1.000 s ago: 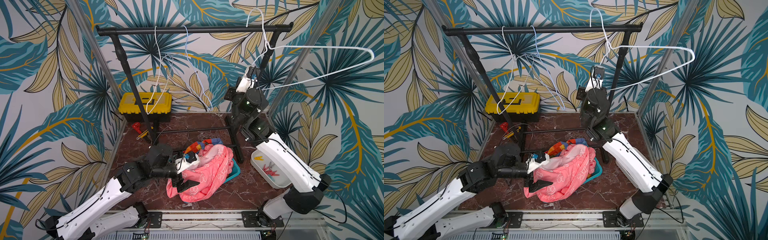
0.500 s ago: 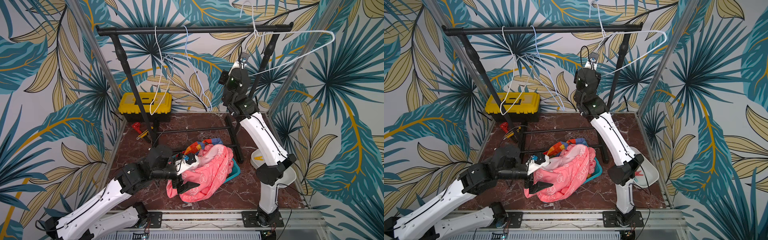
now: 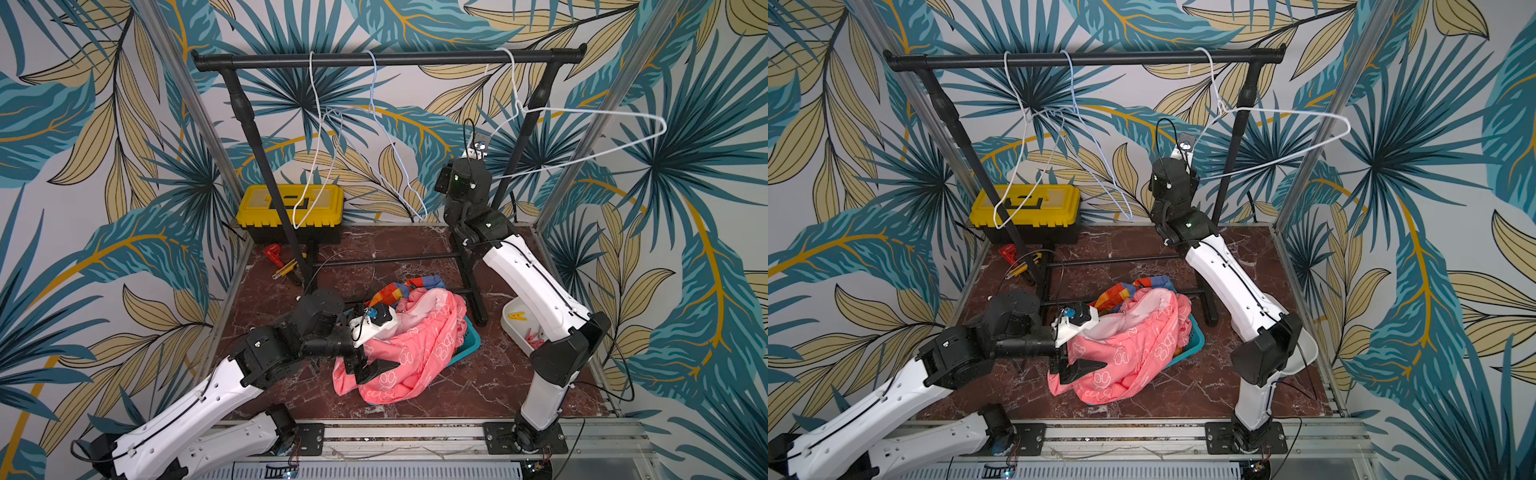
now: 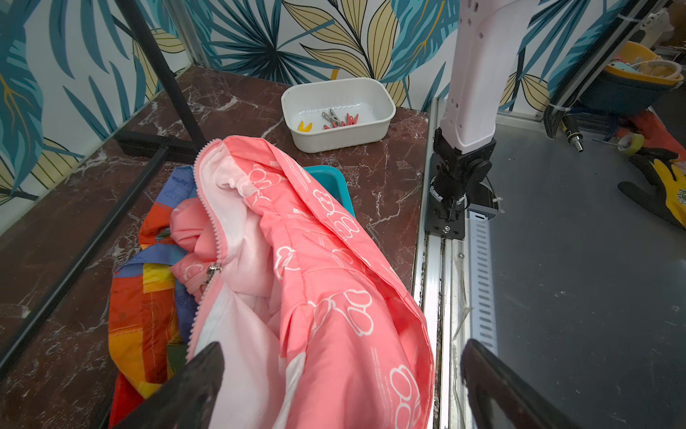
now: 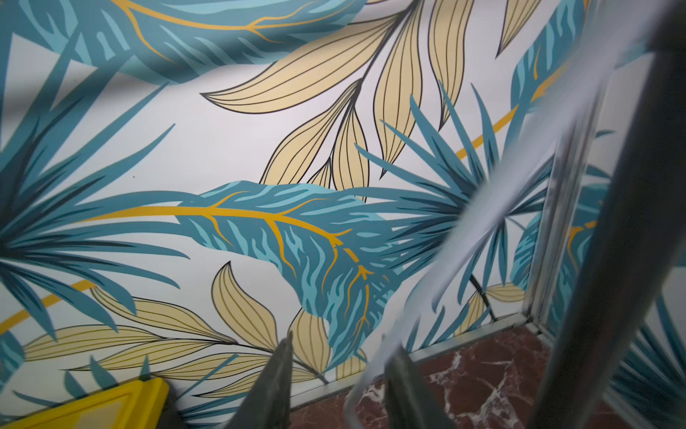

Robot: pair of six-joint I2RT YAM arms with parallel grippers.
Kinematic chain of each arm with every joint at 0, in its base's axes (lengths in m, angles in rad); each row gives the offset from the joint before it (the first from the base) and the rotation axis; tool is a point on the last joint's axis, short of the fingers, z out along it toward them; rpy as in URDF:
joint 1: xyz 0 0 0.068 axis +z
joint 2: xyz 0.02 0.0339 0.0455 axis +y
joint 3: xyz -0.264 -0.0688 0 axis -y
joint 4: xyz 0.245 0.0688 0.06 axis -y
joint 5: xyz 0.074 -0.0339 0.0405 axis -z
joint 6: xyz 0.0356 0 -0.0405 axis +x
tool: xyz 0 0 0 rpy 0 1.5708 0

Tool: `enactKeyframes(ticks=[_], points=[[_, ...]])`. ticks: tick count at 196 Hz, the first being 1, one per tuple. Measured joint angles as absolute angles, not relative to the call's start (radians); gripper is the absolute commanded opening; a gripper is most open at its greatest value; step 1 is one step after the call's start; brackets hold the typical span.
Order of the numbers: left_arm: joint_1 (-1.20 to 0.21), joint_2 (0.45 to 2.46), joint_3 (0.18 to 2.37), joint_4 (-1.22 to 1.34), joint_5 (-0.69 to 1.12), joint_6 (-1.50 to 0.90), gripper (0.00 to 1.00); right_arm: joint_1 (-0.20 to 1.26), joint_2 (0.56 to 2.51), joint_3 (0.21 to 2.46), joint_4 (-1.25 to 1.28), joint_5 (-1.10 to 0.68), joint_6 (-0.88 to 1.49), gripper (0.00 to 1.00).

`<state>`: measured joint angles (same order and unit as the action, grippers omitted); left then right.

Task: Remove the clothespins securing jackets to the hanger
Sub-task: Place the hanger on the clothesline, then adjust the jacket in the basket.

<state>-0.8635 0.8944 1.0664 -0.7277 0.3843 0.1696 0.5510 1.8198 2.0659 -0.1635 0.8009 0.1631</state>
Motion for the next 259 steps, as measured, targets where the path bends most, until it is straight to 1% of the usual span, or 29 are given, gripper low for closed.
enactKeyframes(ticks=[29,64,82,120,156,175,185,195,216,227,242,259], points=[[-0.863,0.897,1.067,-0.721,0.332,0.138,1.00,0.551,1.808,2.063,-0.183,0.748,0.177,0.73],[-0.863,0.893,1.067,-0.719,0.257,0.074,1.00,0.554,1.755,2.015,-0.242,0.655,0.187,0.80],[-0.863,0.879,1.064,-0.716,0.202,0.025,1.00,0.566,1.698,1.953,-0.265,0.603,0.189,0.82],[-0.855,0.805,1.051,-0.743,0.023,-0.136,1.00,0.597,1.531,1.785,-0.336,0.481,0.217,0.84],[-0.815,0.754,1.032,-0.789,-0.013,-0.294,1.00,0.598,1.339,1.550,-0.396,0.402,0.267,0.86],[-0.795,0.735,0.982,-0.805,-0.015,-0.366,0.87,0.598,1.268,1.424,-0.416,0.370,0.299,0.87],[-0.788,0.735,0.958,-0.814,-0.015,-0.395,0.77,0.598,1.238,1.355,-0.432,0.360,0.313,0.88],[-0.784,0.751,0.944,-0.823,-0.015,-0.415,0.64,0.598,1.217,1.295,-0.449,0.356,0.324,0.88],[-0.781,0.826,0.936,-0.826,-0.011,-0.442,0.44,0.594,1.199,1.180,-0.467,0.342,0.350,0.89],[-0.781,0.884,0.937,-0.817,0.004,-0.455,0.37,0.583,1.206,1.130,-0.471,0.323,0.365,0.89],[-0.781,0.971,0.943,-0.802,0.032,-0.451,0.33,0.556,1.229,1.085,-0.472,0.297,0.388,0.89],[-0.781,1.055,0.950,-0.774,0.062,-0.460,0.21,0.525,1.249,1.040,-0.459,0.266,0.403,0.89]])
